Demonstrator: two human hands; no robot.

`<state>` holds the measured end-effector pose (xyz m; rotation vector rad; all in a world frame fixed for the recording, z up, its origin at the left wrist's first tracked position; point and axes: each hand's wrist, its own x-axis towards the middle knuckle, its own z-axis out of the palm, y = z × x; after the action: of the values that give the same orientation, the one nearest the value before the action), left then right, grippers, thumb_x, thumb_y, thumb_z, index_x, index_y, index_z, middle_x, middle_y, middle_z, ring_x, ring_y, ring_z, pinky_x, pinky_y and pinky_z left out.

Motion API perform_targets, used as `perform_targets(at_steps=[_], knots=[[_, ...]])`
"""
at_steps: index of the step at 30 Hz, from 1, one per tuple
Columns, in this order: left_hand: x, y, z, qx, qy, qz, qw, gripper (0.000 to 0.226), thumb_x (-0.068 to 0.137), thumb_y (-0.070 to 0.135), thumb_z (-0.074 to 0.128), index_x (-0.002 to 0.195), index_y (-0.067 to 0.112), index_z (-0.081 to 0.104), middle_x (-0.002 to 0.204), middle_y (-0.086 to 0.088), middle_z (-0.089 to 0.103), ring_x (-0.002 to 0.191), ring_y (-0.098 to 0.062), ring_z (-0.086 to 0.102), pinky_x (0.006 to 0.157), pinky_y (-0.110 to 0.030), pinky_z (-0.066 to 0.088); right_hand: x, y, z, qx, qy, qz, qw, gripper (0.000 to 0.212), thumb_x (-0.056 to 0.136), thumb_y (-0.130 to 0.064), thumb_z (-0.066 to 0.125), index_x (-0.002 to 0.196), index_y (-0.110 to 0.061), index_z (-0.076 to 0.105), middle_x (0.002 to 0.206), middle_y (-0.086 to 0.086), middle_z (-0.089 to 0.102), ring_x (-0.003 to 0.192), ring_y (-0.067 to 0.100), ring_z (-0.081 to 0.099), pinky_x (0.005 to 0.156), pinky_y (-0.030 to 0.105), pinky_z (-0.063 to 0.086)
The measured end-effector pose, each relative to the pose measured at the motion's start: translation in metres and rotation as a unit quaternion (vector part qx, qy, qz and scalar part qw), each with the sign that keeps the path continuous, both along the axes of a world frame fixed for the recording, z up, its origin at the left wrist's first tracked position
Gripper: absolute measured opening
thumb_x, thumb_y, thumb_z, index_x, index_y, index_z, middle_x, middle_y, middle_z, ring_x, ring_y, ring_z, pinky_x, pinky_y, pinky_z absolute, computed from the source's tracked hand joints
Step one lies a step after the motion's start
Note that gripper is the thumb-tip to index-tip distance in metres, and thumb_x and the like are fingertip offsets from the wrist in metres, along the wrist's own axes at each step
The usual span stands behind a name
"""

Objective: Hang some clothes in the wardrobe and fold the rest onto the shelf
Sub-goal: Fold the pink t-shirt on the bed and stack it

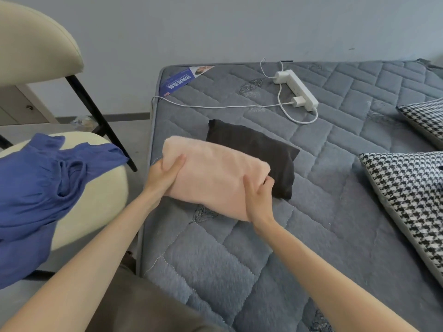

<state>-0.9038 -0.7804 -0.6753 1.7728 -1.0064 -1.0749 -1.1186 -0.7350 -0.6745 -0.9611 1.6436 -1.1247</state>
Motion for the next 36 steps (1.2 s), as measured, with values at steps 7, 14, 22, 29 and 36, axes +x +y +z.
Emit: perform_targets(at_steps=[7, 14, 22, 29, 36], knots=[[-0.055, -0.06, 0.038, -0.069, 0.019, -0.04, 0.997, 0.033, 0.09, 0.047, 0.057, 0.111, 0.022, 0.058, 0.106, 0.005, 0.06, 0.098, -0.012, 0.056, 0.072, -0.021, 0.042, -0.054, -0.067, 0.042, -0.067, 0.017, -0.066, 0.995, 0.049, 0.096, -0.035, 0.052, 0.138, -0.022, 0.032, 0.111, -0.012, 0.048, 0.101, 0.011, 0.05, 0.085, 0.028, 0.041], [-0.093, -0.094, 0.003, -0.017, -0.092, -0.106, 0.99, 0.057, 0.098, 0.023, 0.046, 0.151, 0.017, 0.023, 0.151, -0.005, 0.035, 0.137, -0.024, 0.035, 0.111, -0.035, 0.028, -0.094, -0.087, 0.014, 0.001, 0.108, -0.034, 0.994, 0.069, 0.097, -0.023, 0.051, 0.152, -0.022, 0.009, 0.149, -0.002, 0.031, 0.133, 0.021, 0.035, 0.106, 0.031, 0.03], [-0.13, -0.085, -0.007, -0.164, -0.436, -0.215, 0.858, 0.053, 0.097, 0.027, 0.024, 0.15, 0.025, 0.021, 0.159, 0.004, 0.009, 0.146, -0.018, 0.003, 0.117, -0.043, 0.001, -0.085, -0.099, 0.013, -0.145, 0.45, 0.052, 0.88, 0.055, 0.097, -0.015, 0.046, 0.149, -0.02, 0.03, 0.158, 0.004, 0.021, 0.145, 0.027, 0.016, 0.119, 0.044, 0.01], [-0.153, -0.105, -0.028, -0.087, -0.466, -0.305, 0.826, 0.053, 0.103, 0.04, 0.016, 0.153, 0.03, 0.001, 0.16, 0.007, -0.013, 0.146, -0.018, -0.018, 0.114, -0.037, -0.017, -0.093, -0.121, -0.029, -0.021, 0.524, 0.154, 0.837, 0.05, 0.104, -0.037, 0.02, 0.153, -0.029, 0.014, 0.162, -0.002, 0.002, 0.148, 0.027, -0.006, 0.117, 0.055, -0.006], [-0.132, -0.123, -0.054, -0.082, -0.503, -0.282, 0.813, 0.062, 0.096, 0.058, 0.019, 0.152, 0.033, 0.007, 0.161, -0.006, 0.0, 0.148, -0.021, -0.006, 0.119, -0.047, -0.003, -0.091, -0.121, -0.055, -0.016, 0.448, 0.102, 0.888, 0.062, 0.092, -0.059, 0.012, 0.151, -0.039, 0.012, 0.162, -0.003, -0.006, 0.148, 0.028, -0.004, 0.119, 0.048, 0.015]])
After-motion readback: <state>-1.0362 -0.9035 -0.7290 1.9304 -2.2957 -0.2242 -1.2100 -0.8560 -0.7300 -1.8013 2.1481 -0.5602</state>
